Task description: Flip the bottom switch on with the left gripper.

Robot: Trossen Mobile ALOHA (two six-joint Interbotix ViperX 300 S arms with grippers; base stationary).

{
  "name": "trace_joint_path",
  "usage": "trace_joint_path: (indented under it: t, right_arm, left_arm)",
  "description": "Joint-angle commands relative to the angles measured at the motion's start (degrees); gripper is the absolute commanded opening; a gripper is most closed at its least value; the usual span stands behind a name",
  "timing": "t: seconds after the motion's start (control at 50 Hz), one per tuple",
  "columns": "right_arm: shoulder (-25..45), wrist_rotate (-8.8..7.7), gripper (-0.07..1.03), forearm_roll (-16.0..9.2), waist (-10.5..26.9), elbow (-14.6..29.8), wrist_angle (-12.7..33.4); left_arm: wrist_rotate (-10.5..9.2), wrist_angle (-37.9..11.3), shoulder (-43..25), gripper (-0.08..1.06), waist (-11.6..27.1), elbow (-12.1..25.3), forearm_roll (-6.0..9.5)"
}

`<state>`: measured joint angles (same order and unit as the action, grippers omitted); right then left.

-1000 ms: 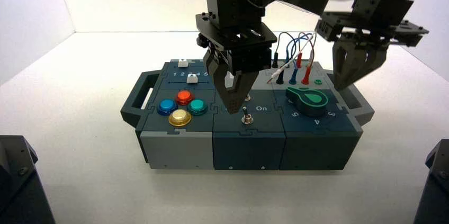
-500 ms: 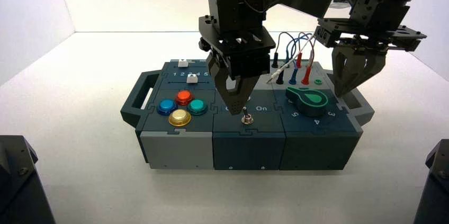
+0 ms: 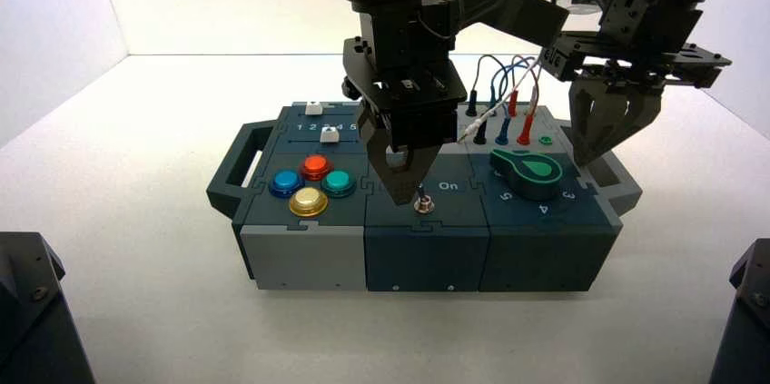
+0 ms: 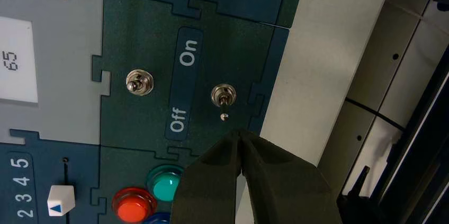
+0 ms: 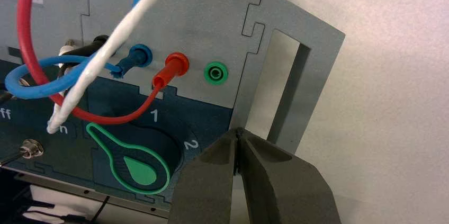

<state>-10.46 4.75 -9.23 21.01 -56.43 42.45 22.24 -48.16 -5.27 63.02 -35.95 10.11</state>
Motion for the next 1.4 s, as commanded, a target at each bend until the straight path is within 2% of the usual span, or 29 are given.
trace_joint_path:
  t: [0.02, 1.4]
  right_arm:
    - [-0.4, -0.09, -0.02, -0.2, 0.0, 1.3, -0.1]
    - [-0.5, -0.09, -0.02, -0.2, 0.0, 1.3, -0.1]
  left_arm:
    - [0.62, 0.4, 0.8, -0.03, 0.3, 0.9, -0.35]
    - [1.58, 0.7, -1.1, -0.03, 0.3, 5.3, -0.35]
